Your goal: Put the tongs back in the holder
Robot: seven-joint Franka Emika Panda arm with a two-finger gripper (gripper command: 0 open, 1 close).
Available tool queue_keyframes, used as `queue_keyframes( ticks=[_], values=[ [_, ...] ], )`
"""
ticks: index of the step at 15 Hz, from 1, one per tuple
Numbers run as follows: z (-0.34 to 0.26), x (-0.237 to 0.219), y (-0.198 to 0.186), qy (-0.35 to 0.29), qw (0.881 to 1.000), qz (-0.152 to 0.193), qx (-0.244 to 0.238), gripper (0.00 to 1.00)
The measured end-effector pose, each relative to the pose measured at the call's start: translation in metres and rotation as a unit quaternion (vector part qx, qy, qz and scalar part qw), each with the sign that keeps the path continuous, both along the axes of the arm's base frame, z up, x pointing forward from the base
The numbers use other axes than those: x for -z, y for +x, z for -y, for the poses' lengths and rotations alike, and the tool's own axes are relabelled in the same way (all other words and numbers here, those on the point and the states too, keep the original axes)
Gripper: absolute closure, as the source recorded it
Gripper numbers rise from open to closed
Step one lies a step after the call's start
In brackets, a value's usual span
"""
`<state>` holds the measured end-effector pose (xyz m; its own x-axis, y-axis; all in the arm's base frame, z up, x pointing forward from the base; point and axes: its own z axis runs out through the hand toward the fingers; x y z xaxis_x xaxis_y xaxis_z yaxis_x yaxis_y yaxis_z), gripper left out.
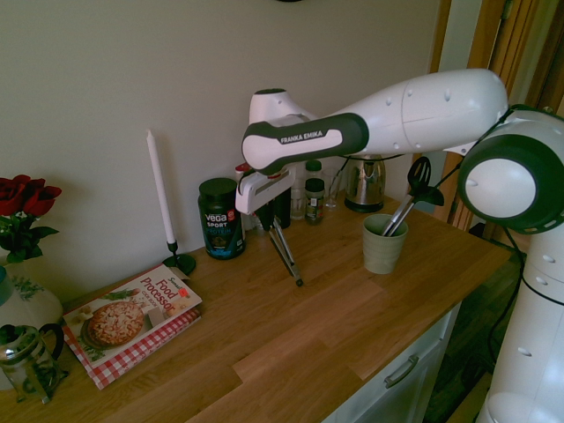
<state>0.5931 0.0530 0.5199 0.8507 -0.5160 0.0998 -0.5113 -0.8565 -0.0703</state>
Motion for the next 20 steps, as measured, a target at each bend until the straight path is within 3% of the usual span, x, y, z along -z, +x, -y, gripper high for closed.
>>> queue_keyframes(
  ticks=[4,8,11,15,20],
  values=[
    [0.017,-0.047,-0.018,0.007,0.999,0.037,0.034,1.0],
    [0.06,-0.144,-0.066,-0.005,0.992,0.093,0.081,1.0],
    [0.104,-0.199,-0.102,-0.02,0.985,0.116,0.123,1.0],
    [0.176,-0.195,-0.139,-0.016,0.976,0.107,0.188,1.0],
    [0.248,-0.106,-0.187,0.013,0.97,0.097,0.224,1.0]
  ],
)
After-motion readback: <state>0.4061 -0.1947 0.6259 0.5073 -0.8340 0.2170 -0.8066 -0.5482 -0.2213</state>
